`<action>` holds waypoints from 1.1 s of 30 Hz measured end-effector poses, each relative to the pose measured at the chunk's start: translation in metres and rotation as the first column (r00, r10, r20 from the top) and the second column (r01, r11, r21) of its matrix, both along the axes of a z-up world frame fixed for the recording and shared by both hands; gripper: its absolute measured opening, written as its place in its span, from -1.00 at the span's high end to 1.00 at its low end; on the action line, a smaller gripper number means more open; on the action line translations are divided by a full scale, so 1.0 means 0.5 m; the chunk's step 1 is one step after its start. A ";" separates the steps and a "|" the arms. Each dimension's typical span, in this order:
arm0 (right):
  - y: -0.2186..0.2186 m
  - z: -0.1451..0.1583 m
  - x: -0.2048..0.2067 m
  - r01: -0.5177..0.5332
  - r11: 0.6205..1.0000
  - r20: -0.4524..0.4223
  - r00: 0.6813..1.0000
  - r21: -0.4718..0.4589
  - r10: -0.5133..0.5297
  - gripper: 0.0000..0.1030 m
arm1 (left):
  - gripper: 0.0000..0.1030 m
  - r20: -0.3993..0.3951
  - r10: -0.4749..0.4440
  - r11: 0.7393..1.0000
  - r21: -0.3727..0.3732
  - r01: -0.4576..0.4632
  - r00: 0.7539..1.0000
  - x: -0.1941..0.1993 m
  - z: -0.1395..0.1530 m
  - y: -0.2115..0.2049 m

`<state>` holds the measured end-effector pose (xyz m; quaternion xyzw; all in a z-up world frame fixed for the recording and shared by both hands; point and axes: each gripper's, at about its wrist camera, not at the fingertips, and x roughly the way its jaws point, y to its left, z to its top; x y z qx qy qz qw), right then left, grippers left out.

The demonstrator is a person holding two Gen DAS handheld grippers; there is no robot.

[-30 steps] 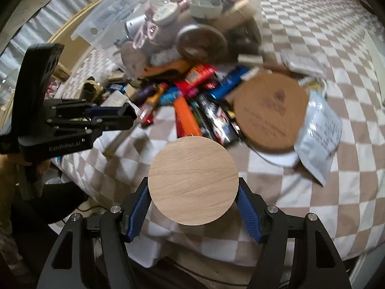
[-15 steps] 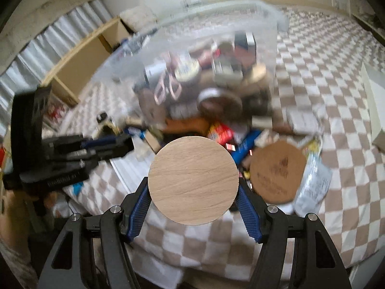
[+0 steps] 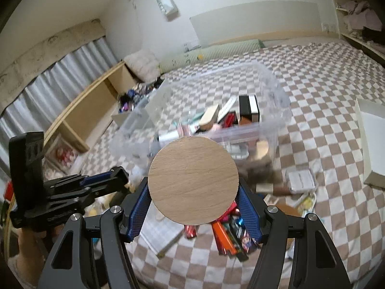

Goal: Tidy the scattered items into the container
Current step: 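Lift the coaster and black item and carry them over the container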

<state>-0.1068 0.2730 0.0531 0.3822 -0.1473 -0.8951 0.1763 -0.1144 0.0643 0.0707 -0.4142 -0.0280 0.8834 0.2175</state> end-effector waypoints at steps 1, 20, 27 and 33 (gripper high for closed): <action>0.000 0.005 -0.004 0.006 1.000 -0.007 1.000 -0.005 -0.006 -0.34 | 0.49 -0.008 0.008 1.000 0.016 -0.008 1.000 -0.005 0.011 -0.006; -0.067 0.066 -0.038 0.008 1.000 -0.106 0.994 -0.023 -0.010 -0.34 | 0.49 -0.109 0.105 0.981 0.174 -0.085 0.988 -0.108 0.144 -0.054; -0.088 0.072 -0.042 -0.006 1.000 -0.113 0.994 -0.017 0.004 -0.34 | 0.49 -0.082 0.122 0.972 0.213 -0.102 0.989 -0.164 0.145 -0.068; -0.103 0.080 -0.055 -0.009 1.000 -0.123 0.992 0.012 0.011 -0.34 | 0.49 -0.025 0.160 0.966 0.210 -0.151 0.987 -0.221 0.108 -0.084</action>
